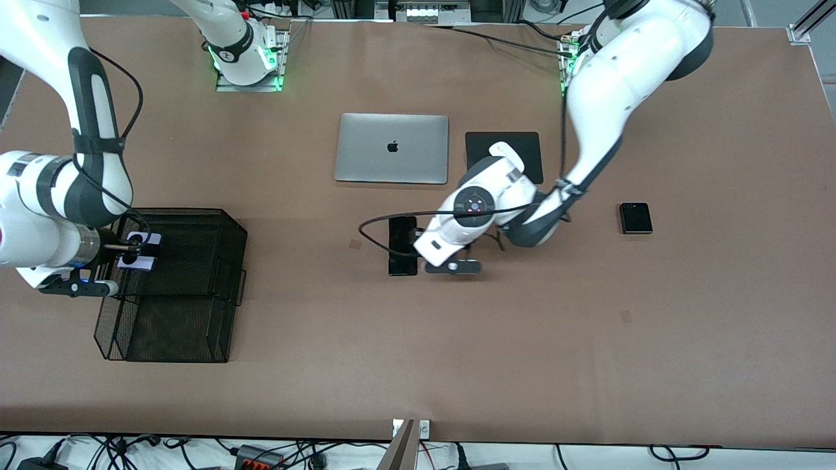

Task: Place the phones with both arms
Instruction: 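Drop the white phone in the basket while the left gripper sets down the tall phone, then grasp the tall phone with the right gripper while the left gripper grasps the small phone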

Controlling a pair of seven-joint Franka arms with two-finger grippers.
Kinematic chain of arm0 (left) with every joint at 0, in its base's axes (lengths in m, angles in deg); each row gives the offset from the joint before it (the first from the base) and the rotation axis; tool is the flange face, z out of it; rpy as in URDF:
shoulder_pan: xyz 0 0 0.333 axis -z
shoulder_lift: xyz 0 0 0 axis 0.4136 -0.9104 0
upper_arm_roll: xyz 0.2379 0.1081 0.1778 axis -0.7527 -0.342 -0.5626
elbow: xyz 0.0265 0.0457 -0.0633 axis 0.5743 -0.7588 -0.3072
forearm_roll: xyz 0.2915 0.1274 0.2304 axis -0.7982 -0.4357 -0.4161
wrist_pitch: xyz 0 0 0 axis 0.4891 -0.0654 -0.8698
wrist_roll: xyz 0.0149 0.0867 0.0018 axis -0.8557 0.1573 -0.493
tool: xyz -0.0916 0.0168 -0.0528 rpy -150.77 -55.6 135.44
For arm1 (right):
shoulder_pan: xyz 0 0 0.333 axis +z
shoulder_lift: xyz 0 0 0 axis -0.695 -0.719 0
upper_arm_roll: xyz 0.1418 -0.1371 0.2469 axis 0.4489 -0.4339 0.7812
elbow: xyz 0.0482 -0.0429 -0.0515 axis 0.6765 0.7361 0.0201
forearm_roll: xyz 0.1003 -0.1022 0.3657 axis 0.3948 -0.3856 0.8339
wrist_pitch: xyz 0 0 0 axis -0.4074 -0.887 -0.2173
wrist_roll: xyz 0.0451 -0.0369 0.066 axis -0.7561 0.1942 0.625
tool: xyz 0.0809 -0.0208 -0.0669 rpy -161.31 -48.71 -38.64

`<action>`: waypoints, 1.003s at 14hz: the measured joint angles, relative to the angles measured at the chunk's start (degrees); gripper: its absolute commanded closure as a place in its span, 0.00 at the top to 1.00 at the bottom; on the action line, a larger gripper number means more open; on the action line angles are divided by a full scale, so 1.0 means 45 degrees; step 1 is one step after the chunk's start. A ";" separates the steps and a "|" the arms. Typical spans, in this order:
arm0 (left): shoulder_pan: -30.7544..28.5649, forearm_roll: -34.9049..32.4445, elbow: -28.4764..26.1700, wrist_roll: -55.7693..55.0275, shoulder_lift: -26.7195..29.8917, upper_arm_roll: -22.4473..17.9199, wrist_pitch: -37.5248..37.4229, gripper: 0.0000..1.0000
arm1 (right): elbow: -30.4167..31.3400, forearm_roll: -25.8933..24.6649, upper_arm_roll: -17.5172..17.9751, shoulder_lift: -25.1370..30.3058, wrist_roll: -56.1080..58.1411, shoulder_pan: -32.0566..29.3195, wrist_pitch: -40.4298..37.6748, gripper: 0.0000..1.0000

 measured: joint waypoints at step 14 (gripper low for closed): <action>-0.9308 -0.1627 -0.3553 0.4351 0.1072 0.2452 -0.4808 1.00 | -0.0919 0.1138 0.0352 -0.1717 -0.4287 0.6885 0.3503 1.00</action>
